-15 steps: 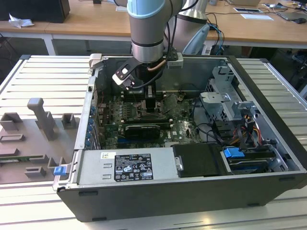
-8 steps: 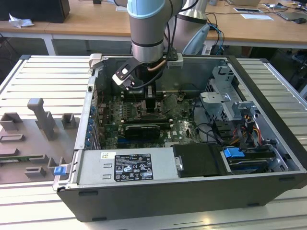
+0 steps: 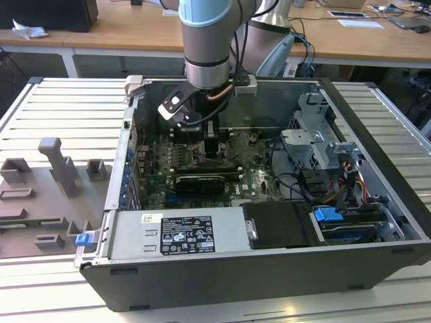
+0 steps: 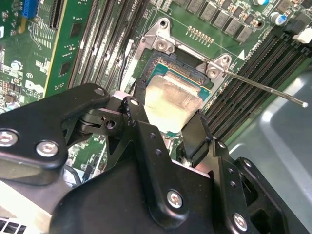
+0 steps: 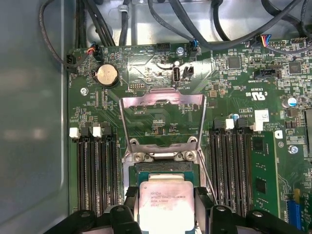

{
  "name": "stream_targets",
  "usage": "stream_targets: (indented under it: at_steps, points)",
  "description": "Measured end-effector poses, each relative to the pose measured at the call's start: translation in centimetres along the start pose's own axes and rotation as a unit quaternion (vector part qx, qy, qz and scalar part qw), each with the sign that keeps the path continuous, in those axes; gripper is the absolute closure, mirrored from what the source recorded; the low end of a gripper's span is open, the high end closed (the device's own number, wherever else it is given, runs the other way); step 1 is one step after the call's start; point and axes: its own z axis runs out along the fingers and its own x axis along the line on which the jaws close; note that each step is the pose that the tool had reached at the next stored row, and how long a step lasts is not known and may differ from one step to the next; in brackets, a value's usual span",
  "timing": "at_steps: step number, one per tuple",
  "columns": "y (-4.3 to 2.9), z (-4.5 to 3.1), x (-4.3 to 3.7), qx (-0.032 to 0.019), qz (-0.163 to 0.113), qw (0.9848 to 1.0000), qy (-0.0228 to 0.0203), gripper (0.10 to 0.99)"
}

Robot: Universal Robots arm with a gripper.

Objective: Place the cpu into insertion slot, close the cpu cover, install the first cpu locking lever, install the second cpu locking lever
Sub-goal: 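Place the cpu into insertion slot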

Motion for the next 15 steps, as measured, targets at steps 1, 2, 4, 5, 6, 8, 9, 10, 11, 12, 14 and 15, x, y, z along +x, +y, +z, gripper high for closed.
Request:
stream_targets:
  at_steps: [1, 2, 4, 5, 6, 8, 9, 10, 11, 12, 14, 15]
  points:
    - [0.06, 0.17, 0.0, 0.0, -0.001, 1.0, 0.0001, 0.545]
    - [0.11, 0.27, 0.0, 0.0001, -0.002, 1.0, -0.0001, 0.545]
    - [0.1, 0.43, -0.01, 0.0, -0.002, 1.0, -0.0001, 0.545]
    - [0.08, 0.56, -0.01, 0.0, -0.002, 1.0, -0.0001, 0.545]
    - [0.06, 0.63, -0.01, 0.0, -0.002, 1.0, -0.0001, 0.545]
    - [0.03, 0.8, -0.02, 0.0001, -0.005, 1.0, 0.0001, 0.545]
    - [0.02, 0.85, -0.02, 0.0001, -0.006, 1.0, 0.0002, 0.545]
    - [0.01, 0.92, -0.02, 0.0002, -0.01, 0.9999, 0.0005, 0.545]
    - [0.0, 0.98, -0.03, 0.0004, -0.016, 0.9999, 0.0009, 0.545]
    - [-0.01, 1.02, -0.03, 0.0004, -0.02, 0.9998, 0.0013, 0.545]
    - [-0.02, 1.24, -0.03, 0.0005, -0.023, 0.9997, 0.0016, 0.545]
    - [-0.03, 1.34, -0.03, 0.0005, -0.023, 0.9997, 0.0016, 0.545]
